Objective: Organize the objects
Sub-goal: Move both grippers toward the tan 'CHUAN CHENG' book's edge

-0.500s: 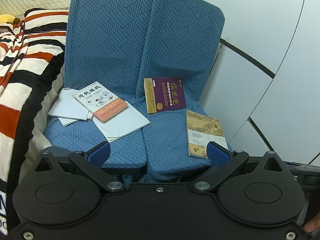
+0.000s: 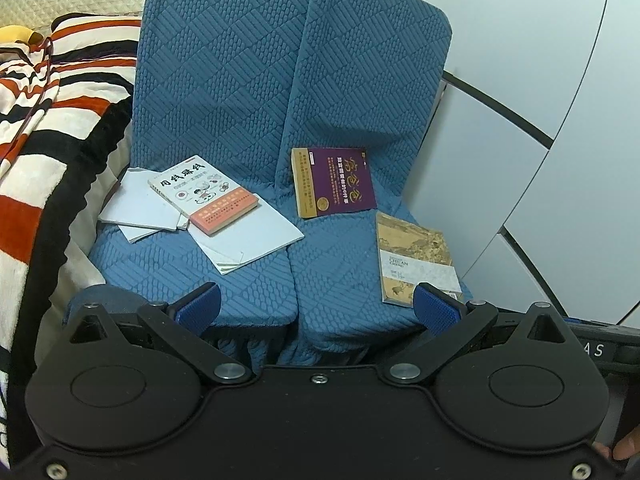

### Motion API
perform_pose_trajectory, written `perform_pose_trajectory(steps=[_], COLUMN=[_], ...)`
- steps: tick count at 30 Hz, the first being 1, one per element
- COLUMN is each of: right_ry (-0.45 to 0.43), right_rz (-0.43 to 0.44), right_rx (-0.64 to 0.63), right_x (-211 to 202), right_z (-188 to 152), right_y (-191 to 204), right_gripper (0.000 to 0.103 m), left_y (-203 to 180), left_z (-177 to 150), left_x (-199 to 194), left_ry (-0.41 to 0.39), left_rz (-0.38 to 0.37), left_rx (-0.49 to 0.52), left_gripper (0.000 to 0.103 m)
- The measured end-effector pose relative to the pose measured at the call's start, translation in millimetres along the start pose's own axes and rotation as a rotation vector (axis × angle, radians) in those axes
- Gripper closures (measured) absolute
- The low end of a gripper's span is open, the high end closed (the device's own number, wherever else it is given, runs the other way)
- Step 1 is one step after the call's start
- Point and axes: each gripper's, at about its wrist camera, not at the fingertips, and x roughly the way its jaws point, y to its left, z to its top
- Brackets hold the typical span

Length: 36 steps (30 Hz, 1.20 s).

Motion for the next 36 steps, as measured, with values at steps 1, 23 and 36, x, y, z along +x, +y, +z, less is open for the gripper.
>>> perform_pose_trajectory(steps=[1,23,36], right_ry=[-0.001,0.000,0.021], right_rz=[-0.001,-0.012,-0.077], right_rx=[0.001,0.044,0.132], right_x=[0,25,67], right_z=[0,1,9], right_y=[-1,-41,-102], right_gripper=[0.000,0.000,0.000], left_y=[0,-23,-46], left_z=[0,-6,12], left_x=[0,53,125], left_ry=[-0.001,0.021,0.025], left_rz=[0.000,0.011,-0.004], left_rx=[0.003,0.029,0.046], left_gripper=[0.000,0.000,0.001])
